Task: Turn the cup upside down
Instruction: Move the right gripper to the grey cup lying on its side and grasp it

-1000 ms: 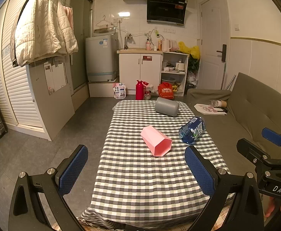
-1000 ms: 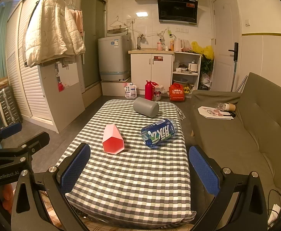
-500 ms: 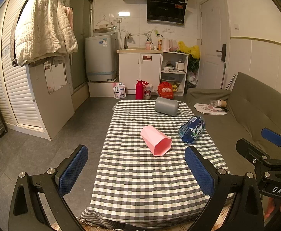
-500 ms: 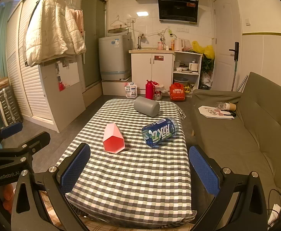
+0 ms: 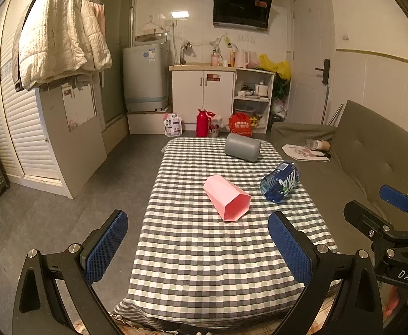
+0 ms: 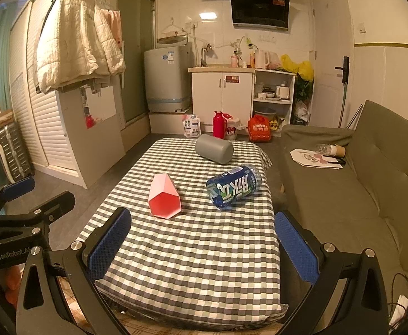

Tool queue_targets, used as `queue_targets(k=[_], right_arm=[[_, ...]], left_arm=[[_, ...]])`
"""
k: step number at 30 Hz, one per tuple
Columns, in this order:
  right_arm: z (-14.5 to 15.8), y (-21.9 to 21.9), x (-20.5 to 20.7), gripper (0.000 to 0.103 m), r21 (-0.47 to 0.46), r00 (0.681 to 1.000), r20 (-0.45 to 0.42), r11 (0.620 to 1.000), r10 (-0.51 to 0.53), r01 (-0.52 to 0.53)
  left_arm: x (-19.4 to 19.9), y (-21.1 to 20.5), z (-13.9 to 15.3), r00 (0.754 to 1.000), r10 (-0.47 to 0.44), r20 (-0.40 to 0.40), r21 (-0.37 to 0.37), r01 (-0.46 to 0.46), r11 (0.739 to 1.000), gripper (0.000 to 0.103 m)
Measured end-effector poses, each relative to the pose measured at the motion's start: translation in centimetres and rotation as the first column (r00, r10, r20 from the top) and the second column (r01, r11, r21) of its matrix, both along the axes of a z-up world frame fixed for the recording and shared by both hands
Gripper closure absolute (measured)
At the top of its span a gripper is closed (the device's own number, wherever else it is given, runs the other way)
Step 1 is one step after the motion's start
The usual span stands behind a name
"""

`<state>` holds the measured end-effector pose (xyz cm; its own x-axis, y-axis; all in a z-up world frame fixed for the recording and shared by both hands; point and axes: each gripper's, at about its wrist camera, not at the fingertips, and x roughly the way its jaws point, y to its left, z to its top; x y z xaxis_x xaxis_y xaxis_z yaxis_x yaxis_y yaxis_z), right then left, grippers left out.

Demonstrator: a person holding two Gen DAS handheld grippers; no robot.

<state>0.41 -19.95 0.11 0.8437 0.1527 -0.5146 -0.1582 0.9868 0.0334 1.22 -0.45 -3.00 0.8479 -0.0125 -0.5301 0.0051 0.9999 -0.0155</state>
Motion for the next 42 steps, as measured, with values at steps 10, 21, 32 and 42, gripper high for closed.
queue_targets(k=[10,21,32,42], right_arm=[[-0.2,-0.4,6.5,0.0,-0.039,0.998,-0.03,0.997,0.06,-0.061],[-0.6,0.2,24.9,0.0,-0.105,0.973,-0.156,0.977,0.171,-0.188],[-7.0,3.3,41.9,0.002,-0.156,0.865,-0.4,0.907,0.303,-0.39],[-12.9,5.0,47.1,0.008,-0.257,0.802,-0.536,0.855,0.262,-0.451]], left_arm=[[5.2,1.2,-1.7,0.995,0.036,-0.088,0.008,-0.036,0.999,0.0],[17.4,3.4,-3.5,0.977,0.112,-0.183,0.022,-0.11,0.994,0.0],[27.6,5.5,-6.9,0.959,0.143,-0.245,0.011,-0.145,0.989,0.0],[29.6,5.2,-9.7,0.959,0.11,-0.262,0.015,-0.11,0.994,0.0]])
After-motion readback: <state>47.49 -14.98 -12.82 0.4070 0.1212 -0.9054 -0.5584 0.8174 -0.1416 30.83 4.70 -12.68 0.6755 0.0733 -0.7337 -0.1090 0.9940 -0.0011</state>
